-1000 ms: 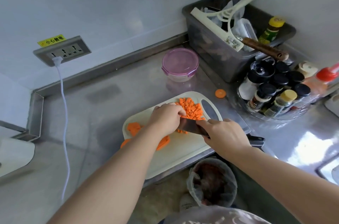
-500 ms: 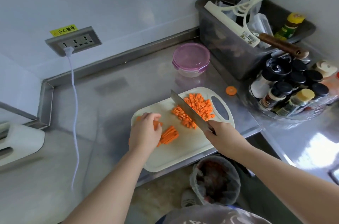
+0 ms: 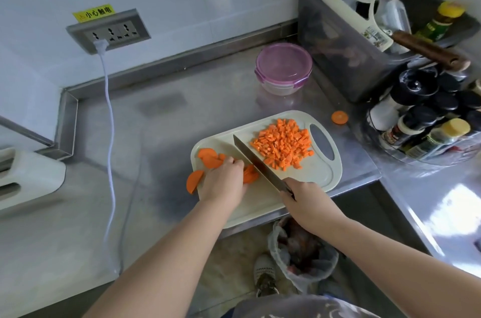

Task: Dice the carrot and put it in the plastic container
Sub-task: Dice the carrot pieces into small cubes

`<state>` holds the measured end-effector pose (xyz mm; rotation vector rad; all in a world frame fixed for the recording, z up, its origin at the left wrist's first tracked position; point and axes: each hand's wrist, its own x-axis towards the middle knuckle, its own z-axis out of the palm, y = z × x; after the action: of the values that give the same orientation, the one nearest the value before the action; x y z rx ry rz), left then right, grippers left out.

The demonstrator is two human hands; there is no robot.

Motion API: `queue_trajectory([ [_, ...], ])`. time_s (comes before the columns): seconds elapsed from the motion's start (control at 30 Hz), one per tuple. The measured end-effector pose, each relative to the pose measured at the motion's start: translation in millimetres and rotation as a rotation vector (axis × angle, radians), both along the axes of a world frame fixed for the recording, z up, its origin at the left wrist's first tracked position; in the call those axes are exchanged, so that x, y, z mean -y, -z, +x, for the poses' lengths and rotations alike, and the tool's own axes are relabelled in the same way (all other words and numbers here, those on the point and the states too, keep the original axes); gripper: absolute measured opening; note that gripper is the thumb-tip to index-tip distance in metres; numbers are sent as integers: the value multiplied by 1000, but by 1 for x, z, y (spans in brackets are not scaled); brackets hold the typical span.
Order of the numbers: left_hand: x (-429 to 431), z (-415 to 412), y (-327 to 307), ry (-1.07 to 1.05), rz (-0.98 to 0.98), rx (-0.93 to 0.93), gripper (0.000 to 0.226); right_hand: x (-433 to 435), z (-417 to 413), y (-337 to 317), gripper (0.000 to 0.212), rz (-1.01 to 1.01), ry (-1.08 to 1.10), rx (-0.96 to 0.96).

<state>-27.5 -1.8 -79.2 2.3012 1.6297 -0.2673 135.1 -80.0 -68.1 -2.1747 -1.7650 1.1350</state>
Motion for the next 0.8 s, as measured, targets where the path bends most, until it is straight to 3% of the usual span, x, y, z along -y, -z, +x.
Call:
queue_trajectory([
  [0.4,1,-10,7,-82,-15,99,45,2,4,0,31,-3,23,11],
  [0.6,2,-10,13,-128,-56,239,32,2,3,1,32,3,18,12],
  [0.8,2,-5,13,-213,-82,322,39,2,2,3,32,8,25,-4],
])
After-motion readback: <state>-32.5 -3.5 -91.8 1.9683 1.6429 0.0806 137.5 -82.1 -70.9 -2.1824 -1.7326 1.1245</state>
